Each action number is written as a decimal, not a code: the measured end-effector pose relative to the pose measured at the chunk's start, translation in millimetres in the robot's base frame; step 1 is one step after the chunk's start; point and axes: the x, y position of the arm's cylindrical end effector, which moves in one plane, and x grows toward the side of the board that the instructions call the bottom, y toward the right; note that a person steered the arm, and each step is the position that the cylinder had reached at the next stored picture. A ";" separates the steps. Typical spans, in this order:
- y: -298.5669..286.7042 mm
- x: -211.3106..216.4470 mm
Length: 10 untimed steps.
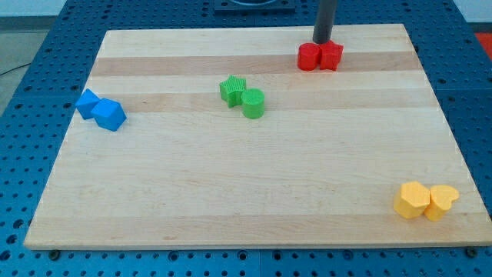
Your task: Move the green star towards the red circle
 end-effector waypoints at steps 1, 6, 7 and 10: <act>-66.1 -22.8; -239.4 198.3; -221.2 182.2; -155.5 158.3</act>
